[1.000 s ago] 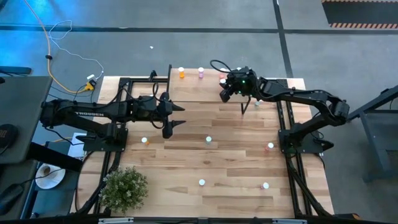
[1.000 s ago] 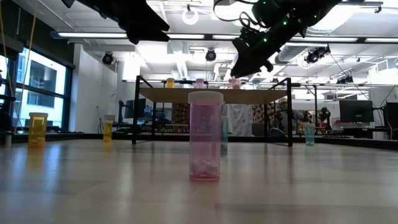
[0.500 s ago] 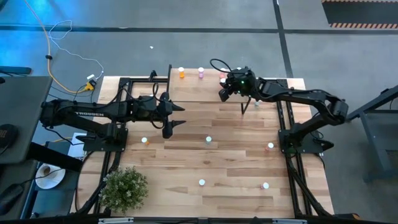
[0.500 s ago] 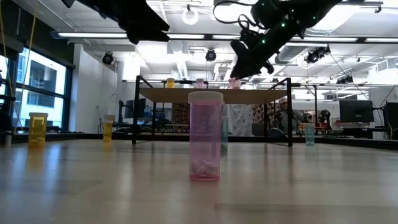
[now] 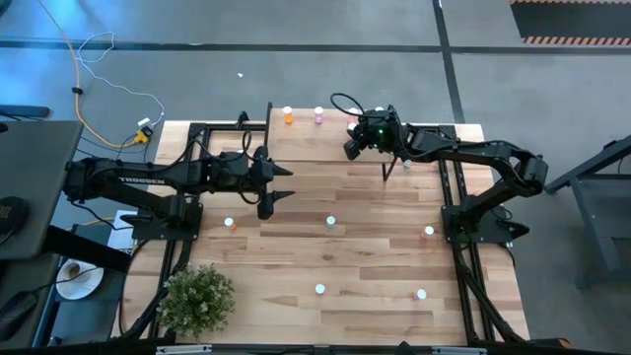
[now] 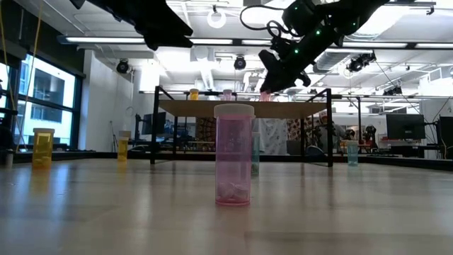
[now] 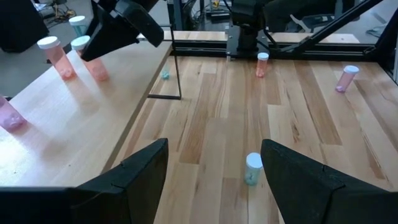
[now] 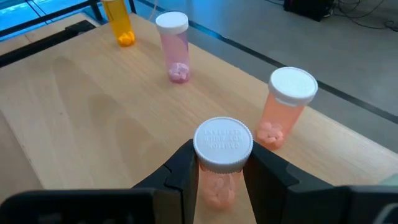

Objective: Pick and place medicine bottles onto shelf by color
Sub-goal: Put the bottom red pill bottle on the shelf aligned with the other red pill bottle

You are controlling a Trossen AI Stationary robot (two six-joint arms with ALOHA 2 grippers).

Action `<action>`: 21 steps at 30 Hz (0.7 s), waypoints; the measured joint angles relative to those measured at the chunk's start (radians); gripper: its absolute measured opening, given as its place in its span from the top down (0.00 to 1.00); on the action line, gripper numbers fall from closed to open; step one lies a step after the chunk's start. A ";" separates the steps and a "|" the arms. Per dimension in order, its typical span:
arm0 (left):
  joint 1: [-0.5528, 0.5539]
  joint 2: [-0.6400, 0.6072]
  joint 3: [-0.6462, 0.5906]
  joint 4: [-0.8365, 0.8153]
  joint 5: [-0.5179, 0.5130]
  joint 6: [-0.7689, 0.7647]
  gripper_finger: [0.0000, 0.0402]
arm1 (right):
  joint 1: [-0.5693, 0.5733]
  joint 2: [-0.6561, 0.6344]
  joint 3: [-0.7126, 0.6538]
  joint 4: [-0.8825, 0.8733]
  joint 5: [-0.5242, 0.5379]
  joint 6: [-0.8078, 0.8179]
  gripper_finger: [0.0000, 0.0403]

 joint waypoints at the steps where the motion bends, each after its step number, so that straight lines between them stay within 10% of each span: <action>1: 0.000 0.000 0.000 0.000 0.000 0.000 0.39 | 0.000 0.000 0.000 0.000 0.000 0.001 0.75; 21: 0.000 0.000 0.000 0.000 0.000 0.000 0.39 | 0.003 0.000 0.000 -0.008 -0.029 -0.016 0.75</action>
